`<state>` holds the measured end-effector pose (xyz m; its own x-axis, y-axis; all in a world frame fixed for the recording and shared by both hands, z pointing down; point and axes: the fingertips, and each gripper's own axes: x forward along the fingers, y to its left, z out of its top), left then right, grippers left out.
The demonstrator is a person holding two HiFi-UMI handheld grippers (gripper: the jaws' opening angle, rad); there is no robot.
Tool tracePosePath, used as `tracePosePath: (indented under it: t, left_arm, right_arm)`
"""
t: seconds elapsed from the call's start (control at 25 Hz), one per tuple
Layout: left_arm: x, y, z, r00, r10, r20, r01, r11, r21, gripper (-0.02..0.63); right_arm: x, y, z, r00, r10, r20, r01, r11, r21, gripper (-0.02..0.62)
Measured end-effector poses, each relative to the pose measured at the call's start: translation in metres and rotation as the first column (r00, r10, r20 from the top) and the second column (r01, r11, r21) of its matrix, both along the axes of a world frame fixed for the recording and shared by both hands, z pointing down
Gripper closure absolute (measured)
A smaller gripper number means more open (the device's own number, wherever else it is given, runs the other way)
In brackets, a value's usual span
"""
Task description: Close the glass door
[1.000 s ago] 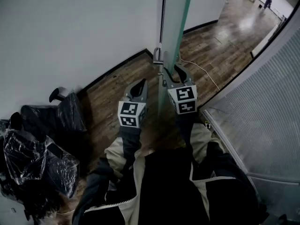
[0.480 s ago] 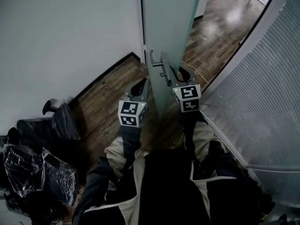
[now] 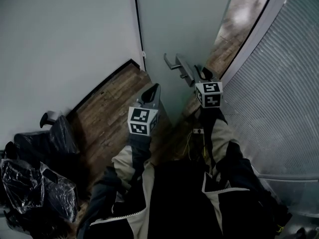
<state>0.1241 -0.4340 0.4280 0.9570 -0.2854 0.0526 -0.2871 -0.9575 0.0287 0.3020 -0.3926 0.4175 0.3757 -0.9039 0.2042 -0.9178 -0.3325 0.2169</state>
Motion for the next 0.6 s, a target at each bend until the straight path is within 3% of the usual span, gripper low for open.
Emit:
tracePosePath:
  t: [0.4, 0.6]
  left_arm:
    - [0.02, 0.015, 0.004, 0.999, -0.021, 0.025, 0.021, 1.0, -0.001, 0.606]
    - [0.021, 0.018, 0.009, 0.999, -0.037, 0.032, 0.037, 0.999, -0.003, 0.606]
  right_arm:
    - [0.122, 0.026, 0.0, 0.991, 0.107, 0.084, -0.105, 0.994, -0.022, 0.514]
    - [0.165, 0.036, 0.004, 0.982, 0.163, 0.097, -0.157, 0.985, -0.071, 0.503]
